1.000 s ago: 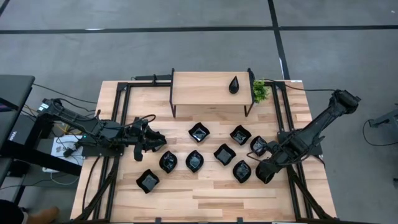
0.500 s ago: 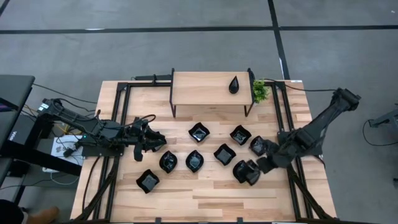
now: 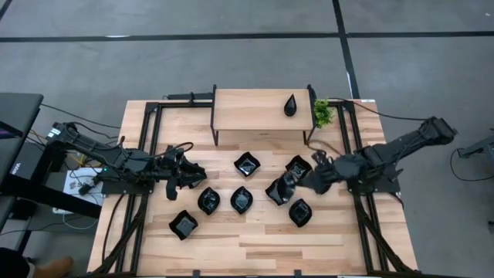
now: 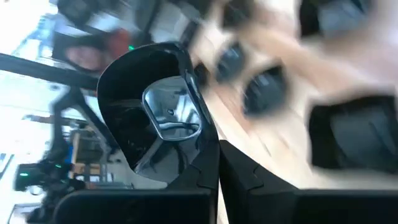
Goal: Pick & Place Mini shaped plates
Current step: Put the leaf-shaped plate on the shelf
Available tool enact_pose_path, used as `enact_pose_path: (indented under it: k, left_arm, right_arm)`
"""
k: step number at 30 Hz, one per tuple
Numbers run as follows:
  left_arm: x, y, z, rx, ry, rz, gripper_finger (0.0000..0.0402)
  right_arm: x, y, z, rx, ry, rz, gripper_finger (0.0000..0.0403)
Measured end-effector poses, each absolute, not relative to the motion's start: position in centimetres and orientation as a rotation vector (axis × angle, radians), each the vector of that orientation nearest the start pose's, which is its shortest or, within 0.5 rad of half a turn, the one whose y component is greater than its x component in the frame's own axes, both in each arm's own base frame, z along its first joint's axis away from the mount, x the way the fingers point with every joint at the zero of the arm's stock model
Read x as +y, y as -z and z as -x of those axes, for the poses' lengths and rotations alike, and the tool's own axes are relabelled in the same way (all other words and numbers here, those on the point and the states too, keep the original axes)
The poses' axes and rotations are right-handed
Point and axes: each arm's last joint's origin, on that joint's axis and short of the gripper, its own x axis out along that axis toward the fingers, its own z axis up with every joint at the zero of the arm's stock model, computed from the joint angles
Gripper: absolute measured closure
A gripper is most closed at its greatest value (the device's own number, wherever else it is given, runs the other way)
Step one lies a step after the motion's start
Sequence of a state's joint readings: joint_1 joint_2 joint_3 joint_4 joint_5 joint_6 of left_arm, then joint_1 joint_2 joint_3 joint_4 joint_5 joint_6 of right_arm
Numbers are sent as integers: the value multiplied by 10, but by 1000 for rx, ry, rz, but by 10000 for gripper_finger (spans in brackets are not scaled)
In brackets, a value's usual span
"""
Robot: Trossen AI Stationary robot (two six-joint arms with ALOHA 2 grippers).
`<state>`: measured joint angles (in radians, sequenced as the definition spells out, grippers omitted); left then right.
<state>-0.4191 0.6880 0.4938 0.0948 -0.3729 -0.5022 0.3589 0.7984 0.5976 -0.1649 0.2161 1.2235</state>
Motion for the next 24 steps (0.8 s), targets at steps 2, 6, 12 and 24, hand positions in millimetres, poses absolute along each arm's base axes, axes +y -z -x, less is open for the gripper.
enact_pose_path:
  k: [2, 6, 12, 24]
  left_arm:
    - [-56, -273, -153, 101, 22, 463, 257]
    - [-56, -273, -153, 101, 22, 463, 257]
    - [-56, -273, -153, 101, 22, 463, 257]
    - [-56, -273, -153, 102, 22, 463, 256]
  right_arm:
    - [50, -272, -174, 334, 70, -1069, 403]
    - [37, -280, -183, 241, 28, -999, 403]
    - [18, -280, -189, 202, 66, -971, 403]
    - [-38, -313, -207, 307, 212, -913, 403]
